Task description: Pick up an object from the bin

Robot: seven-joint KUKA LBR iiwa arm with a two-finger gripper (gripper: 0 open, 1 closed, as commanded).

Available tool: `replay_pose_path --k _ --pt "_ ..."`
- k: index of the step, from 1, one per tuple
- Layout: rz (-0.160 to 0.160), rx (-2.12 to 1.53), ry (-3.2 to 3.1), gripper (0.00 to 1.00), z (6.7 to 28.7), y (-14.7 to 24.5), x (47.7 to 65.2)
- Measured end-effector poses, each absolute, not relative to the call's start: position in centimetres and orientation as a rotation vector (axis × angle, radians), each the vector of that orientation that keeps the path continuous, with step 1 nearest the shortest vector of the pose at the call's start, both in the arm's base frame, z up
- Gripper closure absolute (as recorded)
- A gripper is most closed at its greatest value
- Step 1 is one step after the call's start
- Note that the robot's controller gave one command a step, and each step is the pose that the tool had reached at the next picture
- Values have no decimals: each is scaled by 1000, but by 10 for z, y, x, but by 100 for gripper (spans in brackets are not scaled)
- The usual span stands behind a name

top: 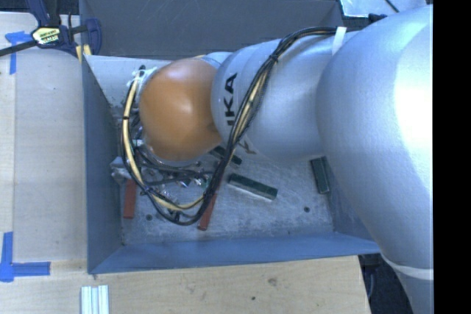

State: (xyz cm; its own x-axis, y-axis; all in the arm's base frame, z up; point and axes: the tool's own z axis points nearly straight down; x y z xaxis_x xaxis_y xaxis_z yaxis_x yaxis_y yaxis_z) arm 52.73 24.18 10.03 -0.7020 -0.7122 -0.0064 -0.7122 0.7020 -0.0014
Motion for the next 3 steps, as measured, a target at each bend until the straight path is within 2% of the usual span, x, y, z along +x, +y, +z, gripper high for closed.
replay_pose_path --k 1,2,3 --pt "-9 -1608 2700 0 70 237 531" --pt "-3 -1602 2705 0 70 235 532" --pt "2 -1601 2704 100 71 237 531"
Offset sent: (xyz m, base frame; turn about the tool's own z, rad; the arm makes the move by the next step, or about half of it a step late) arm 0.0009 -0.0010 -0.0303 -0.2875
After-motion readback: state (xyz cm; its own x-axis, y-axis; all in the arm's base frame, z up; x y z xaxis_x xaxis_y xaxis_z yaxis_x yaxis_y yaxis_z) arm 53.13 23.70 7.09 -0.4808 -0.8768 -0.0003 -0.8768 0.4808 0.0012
